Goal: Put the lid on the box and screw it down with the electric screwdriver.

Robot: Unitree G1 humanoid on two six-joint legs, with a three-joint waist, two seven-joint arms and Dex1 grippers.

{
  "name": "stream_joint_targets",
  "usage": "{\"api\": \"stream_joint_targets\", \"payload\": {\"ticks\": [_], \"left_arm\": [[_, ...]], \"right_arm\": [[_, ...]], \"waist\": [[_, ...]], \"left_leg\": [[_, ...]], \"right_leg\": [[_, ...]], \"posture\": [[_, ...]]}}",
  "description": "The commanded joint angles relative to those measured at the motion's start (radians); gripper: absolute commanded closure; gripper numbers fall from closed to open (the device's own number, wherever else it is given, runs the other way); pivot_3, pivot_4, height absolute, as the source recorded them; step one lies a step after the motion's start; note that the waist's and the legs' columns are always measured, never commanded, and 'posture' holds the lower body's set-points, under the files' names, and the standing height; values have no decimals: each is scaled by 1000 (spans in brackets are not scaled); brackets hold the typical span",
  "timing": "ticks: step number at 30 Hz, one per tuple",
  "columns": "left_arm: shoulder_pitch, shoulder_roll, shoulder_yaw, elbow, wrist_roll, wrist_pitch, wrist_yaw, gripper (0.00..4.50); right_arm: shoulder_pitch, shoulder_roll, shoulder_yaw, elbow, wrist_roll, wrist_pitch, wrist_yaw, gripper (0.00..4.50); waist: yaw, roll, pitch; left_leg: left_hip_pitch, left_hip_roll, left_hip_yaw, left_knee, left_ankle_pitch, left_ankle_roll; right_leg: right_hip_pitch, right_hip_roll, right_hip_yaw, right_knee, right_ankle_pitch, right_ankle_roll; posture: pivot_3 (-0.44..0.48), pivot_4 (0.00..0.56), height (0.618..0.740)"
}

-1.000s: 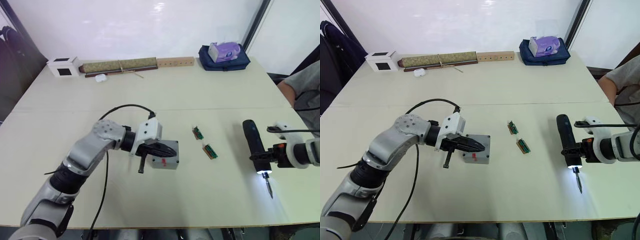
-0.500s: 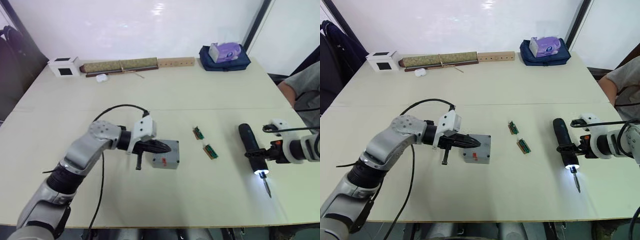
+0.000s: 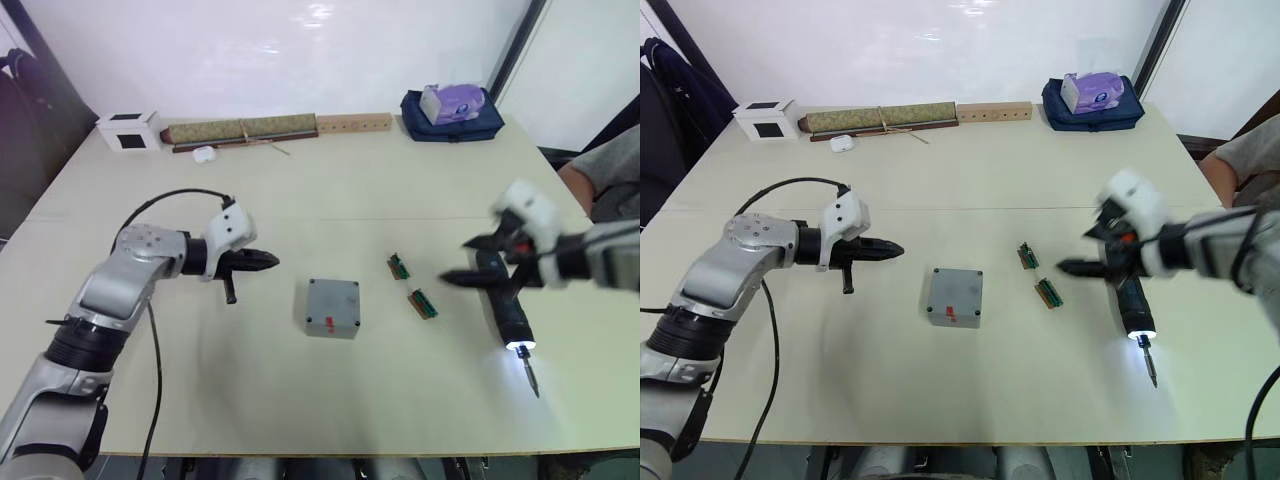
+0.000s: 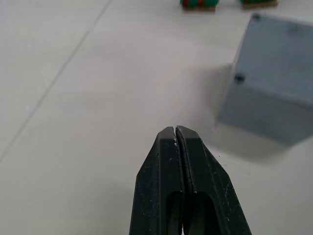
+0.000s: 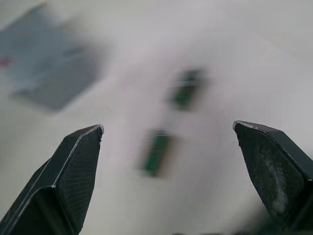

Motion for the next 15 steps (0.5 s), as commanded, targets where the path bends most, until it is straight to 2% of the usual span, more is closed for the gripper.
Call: {"api": "stream_joint_targets", "payload": {"ticks": [1, 5, 7, 15], "left_arm": [[36, -20, -9, -46, -18, 12, -9, 4500], [84, -59, -73, -89, 26, 9, 16, 4500], [88, -72, -103, -95, 60, 8, 38, 4500], [38, -143, -154, -67, 100, -14, 53, 4500]], "right_arm": [[92, 62, 49, -142, 7, -57, -9, 24], [150, 229, 162, -143, -57, -118, -101, 24], [149, 276, 207, -126, -93, -127, -131, 24], [137, 364, 251, -151, -77, -112, -134, 24]], "waist": [[-1, -2, -1], [-6, -4, 0], [-8, -3, 0], [-5, -3, 0]], "left_leg": [[0, 0, 0, 0, 0, 0], [1, 0, -1, 1, 0, 0], [1, 0, -1, 1, 0, 0], [2, -1, -3, 2, 0, 0]], "right_leg": [[1, 0, 0, -1, 0, 0], [1, 0, 0, 0, 0, 1], [1, 1, 1, 1, 1, 1], [1, 2, 0, 1, 1, 1]], "posture": [[0, 150, 740], [0, 150, 740], [0, 150, 740], [0, 150, 740]]}}
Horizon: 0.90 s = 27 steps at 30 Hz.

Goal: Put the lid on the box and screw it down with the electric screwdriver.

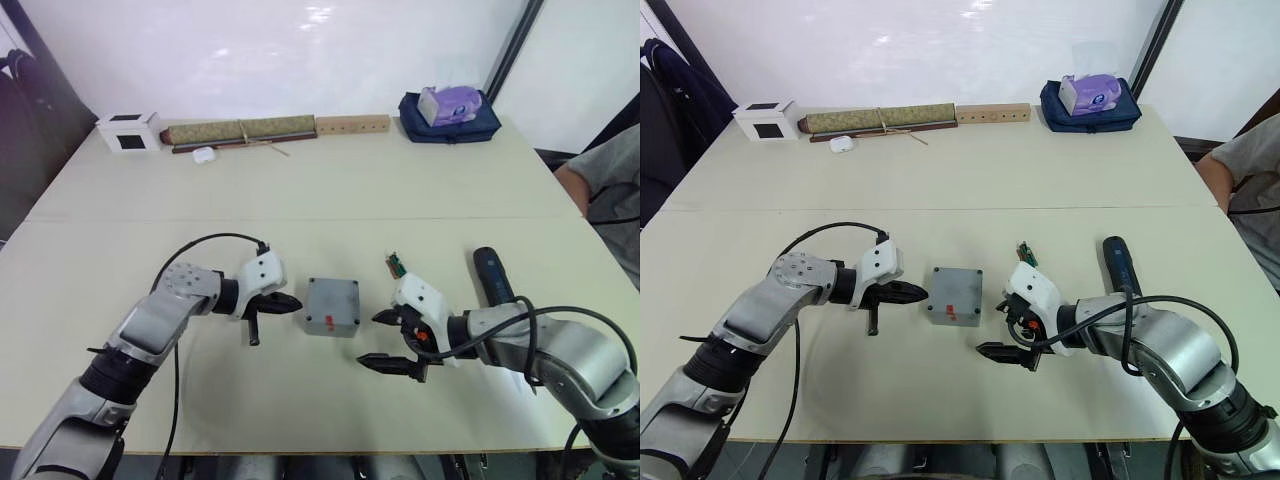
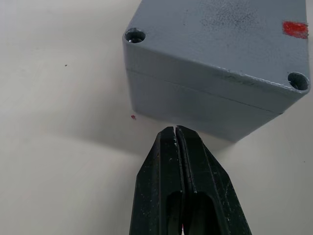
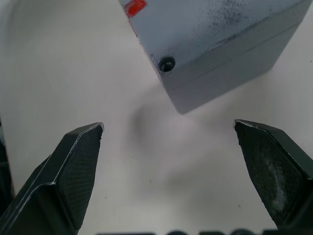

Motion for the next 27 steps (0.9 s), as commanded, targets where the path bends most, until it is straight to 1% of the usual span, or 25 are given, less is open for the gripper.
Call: {"api": "stream_joint_targets", "payload": {"ticks": [1, 5, 9, 11, 12, 15, 18, 22, 24, 27], "left_arm": [[-42, -29, -19, -2, 22, -29, -1, 4500], [-87, -61, -30, 63, 48, -74, -7, 4500], [-100, -18, -37, 141, 123, -163, -15, 4500], [-102, -15, -15, 163, 116, -159, -11, 4500], [-94, 2, -12, 159, 117, -159, -24, 4500], [-53, 53, -11, 110, 98, -143, -75, 4500], [-11, 76, -4, 38, 57, -100, -110, 4500], [60, 100, 0, -91, 6, -17, -138, 4500], [94, 102, -9, -151, -4, 18, -133, 4500], [115, 93, -35, -190, 22, 41, -98, 4500]], "right_arm": [[-7, 30, 7, -54, 32, -1, 14, 24], [-10, 66, -3, -71, 56, 35, -9, 24], [14, 9, -4, -101, 25, 37, -6, 24], [22, -17, -21, -96, 13, 18, 1, 24], [24, -49, -32, -82, -7, -8, 18, 24], [13, -128, -30, -21, -93, -106, 62, 24], [-10, -147, 1, 47, -163, -196, 95, 24], [-58, -136, 67, 159, -270, -326, 152, 24], [-87, -110, 93, 215, -305, -386, 185, 24], [-129, -59, 117, 281, -329, -445, 232, 24]], "waist": [[2, 0, 0], [1, 0, 0], [-1, 0, 0], [-2, 0, 0], [-1, 0, 0], [-3, 0, 0], [-3, 0, 0], [-3, 0, 0], [-3, 0, 0], [-2, 0, 0]], "left_leg": [[0, 0, 0, 0, 0, 0], [0, -1, 0, 0, 0, 0], [0, -1, -1, 0, 0, 0], [0, -1, -1, 0, 0, 0], [0, -1, -1, 0, 0, 0], [0, -1, 0, 0, 0, 0], [1, 0, 0, 0, 0, 0], [1, 1, 0, 0, 0, 0], [1, 1, 1, 0, 0, 0], [1, 1, 1, 0, 0, 0]], "right_leg": [[0, 0, 0, 0, 0, 0], [0, 0, 0, 0, 0, 0], [0, 0, 0, 0, 0, 0], [0, 0, 0, 0, 0, 0], [0, 0, 0, 0, 0, 0], [0, 0, 0, 1, 0, 0], [1, 0, 0, 1, 0, 0], [1, 0, 0, 1, 0, 0], [1, 0, 0, 1, 0, 0], [1, 0, 0, 1, 0, 0]], "posture": [[0, 150, 740], [0, 150, 740], [0, 150, 740], [0, 150, 740], [0, 150, 740], [0, 150, 740], [0, 150, 740], [0, 150, 740], [0, 150, 740], [0, 150, 740]]}}
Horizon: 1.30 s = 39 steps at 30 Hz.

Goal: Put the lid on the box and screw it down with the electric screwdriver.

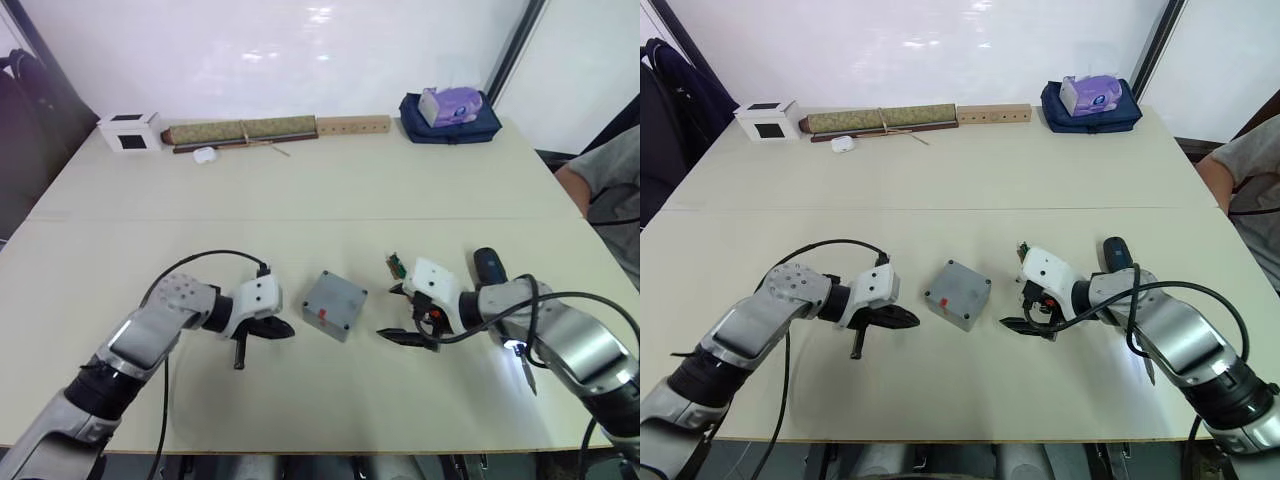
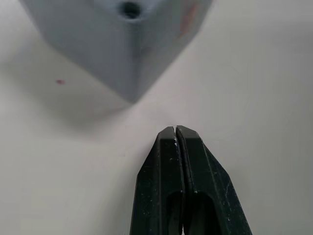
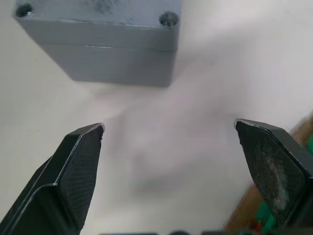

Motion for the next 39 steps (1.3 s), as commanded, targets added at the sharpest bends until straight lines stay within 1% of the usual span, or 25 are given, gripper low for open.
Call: {"api": "stream_joint_targets", "payload": {"ticks": [1, 5, 8, 12, 16, 20, 23, 25, 27, 30, 35, 39], "left_arm": [[9, -6, -19, -64, 10, 22, 32, 4500], [-9, -38, -16, -40, 22, 14, 82, 4500], [-36, -69, -11, -2, 36, -2, 118, 4500], [-55, -83, -10, 28, 46, -24, 133, 4500], [-75, -78, -13, 62, 59, -55, 124, 4500], [-100, -94, -10, 110, 68, -88, 131, 4500], [-105, -98, -11, 122, 68, -94, 125, 4500], [-100, -93, -19, 116, 63, -87, 105, 4500], [-94, -89, -26, 110, 64, -90, 93, 4500], [-92, -97, -25, 119, 75, -101, 102, 4500], [-96, -114, -13, 136, 88, -118, 131, 4500], [-95, -131, -3, 148, 92, -143, 154, 4500]], "right_arm": [[-50, 47, 17, 50, -38, -90, 62, 24], [-66, 70, 49, 73, -83, -162, 118, 24], [-55, 69, 66, 62, -106, -166, 149, 24], [-30, 64, 62, 34, -110, -155, 173, 24], [3, 68, 34, -27, -89, -112, 170, 24], [33, 81, 5, -86, -66, -62, 151, 24], [34, 82, -3, -78, -91, -62, 132, 24], [16, 71, 0, -23, -144, -111, 123, 24], [-3, 82, -8, 4, -149, -124, 123, 24], [-12, 95, -5, -12, -130, -105, 141, 24], [17, 100, 7, -94, -83, -35, 163, 24], [33, 96, 12, -127, -70, 9, 163, 24]], "waist": [[1, 0, 0], [3, 0, 0], [3, 0, 0], [2, 0, 0], [1, 0, 0], [2, 0, 0], [2, 0, 0], [2, 0, 0], [1, 0, 0], [1, 0, 0], [3, 0, 0], [3, 0, 0]], "left_leg": [[0, 0, 0, 0, 0, 0], [0, 0, 0, 0, 0, 0], [0, 0, 0, 0, 0, 0], [0, -1, -1, 1, 0, 0], [0, -1, -2, 1, 0, 0], [1, -1, -2, 1, 0, 0], [1, -1, -2, 1, 0, 0], [1, -2, -1, 1, 0, 0], [1, -2, -1, 1, 0, 0], [1, -2, 0, 1, 0, 0], [1, -1, -2, 1, 0, 0], [1, -2, -2, 2, 0, 0]], "right_leg": [[0, 0, 0, 0, 0, 0], [0, 0, 0, 0, 0, 0], [0, 0, 0, 0, 0, 0], [0, 0, 0, 1, 0, 0], [0, 0, 0, 2, 0, 0], [0, 0, 0, 2, 0, 0], [0, 0, 0, 2, 0, 0], [0, 0, 0, 2, 0, 0], [0, 0, 0, 2, 0, 0], [0, 0, 0, 2, 0, 0], [1, 0, 0, 2, 0, 0], [1, -1, 0, 2, 0, 0]], "posture": [[0, 150, 740], [0, 150, 740], [0, 150, 740], [0, 150, 740], [0, 150, 740], [0, 150, 740], [0, 150, 740], [0, 150, 740], [0, 150, 740], [0, 150, 740], [0, 150, 740], [0, 150, 740]]}}
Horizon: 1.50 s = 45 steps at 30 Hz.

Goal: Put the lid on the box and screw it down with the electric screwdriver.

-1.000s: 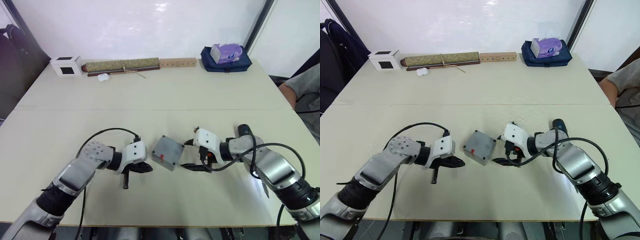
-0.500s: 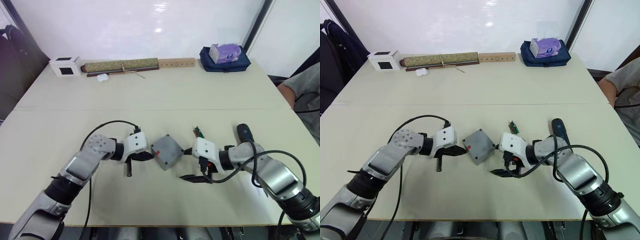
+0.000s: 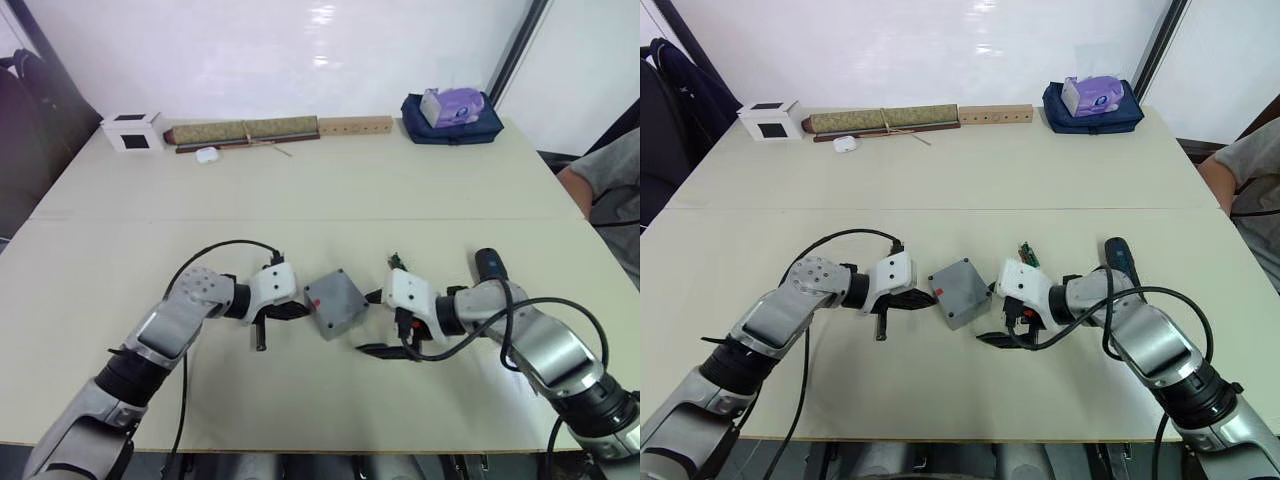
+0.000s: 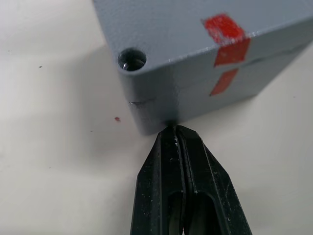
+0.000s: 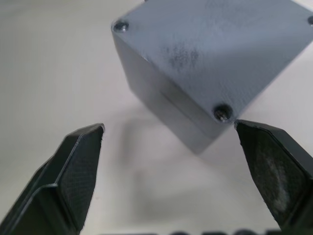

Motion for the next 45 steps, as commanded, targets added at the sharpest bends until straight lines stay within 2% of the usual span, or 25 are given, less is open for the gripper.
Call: {"api": "stream_joint_targets", "payload": {"ticks": [1, 20, 24, 30, 32, 34, 39, 43, 45], "left_arm": [[0, -12, 23, -7, 4, -30, 21, 4500], [-14, -35, 21, 6, 6, -31, 30, 4500], [-11, -24, 34, 14, 1, -28, 26, 4500], [-19, 22, 106, 31, -39, -5, 2, 4500], [-43, 63, 163, 30, -96, 28, -46, 4500], [-88, 73, 209, 26, -152, 63, -72, 4500], [-141, 46, 217, -66, -261, 158, -118, 4500], [-181, 17, 167, -18, -224, 115, -131, 4500], [-195, 6, 156, -4, -219, 106, -132, 4500]], "right_arm": [[10, 5, -3, -58, 23, 25, 0, 24], [39, 22, -25, -112, 48, 95, -58, 24], [61, -8, -80, -95, 51, 84, -65, 24], [127, 0, -334, -155, 198, 178, -110, 24], [143, 81, -510, -164, 253, 188, -210, 24], [202, 98, -596, -144, 209, 146, -273, 24], [315, 100, -577, -108, 163, 83, -303, 24], [320, 136, -522, -73, 134, 39, -341, 24], [320, 148, -504, -56, 121, 23, -358, 539]], "waist": [[0, 0, 0], [-1, 0, 0], [0, 0, 0], [-2, 0, 0], [-3, 0, 0], [1, 0, 0], [8, -1, -1], [-7, -1, -1], [-10, -1, -1]], "left_leg": [[0, 0, 0, 0, 0, 0], [0, 0, 0, 0, 0, 0], [0, 0, 0, 0, 0, 0], [0, 0, 0, 0, 0, 0], [0, 1, -1, 0, 0, 0], [0, 1, -1, 0, 0, 0], [0, -1, 2, 0, 0, 0], [1, -2, 3, 0, 0, 0], [2, -1, 3, 0, 0, 0]], "right_leg": [[0, 0, 0, 0, 0, 0], [0, 0, 0, 1, 0, 0], [0, 0, 0, 1, 0, 0], [0, 1, 0, 1, 0, 0], [0, 1, 0, 1, 0, 0], [0, 2, 0, 1, 0, 0], [2, -1, -1, -1, 0, 0], [1, 0, 0, 1, 0, 0], [1, 2, 0, 1, 0, 0]], "posture": [[0, 150, 740], [0, 150, 740], [0, 150, 740], [0, 150, 740], [0, 150, 740], [0, 150, 740], [0, 150, 740], [0, 150, 740], [0, 150, 740]]}}
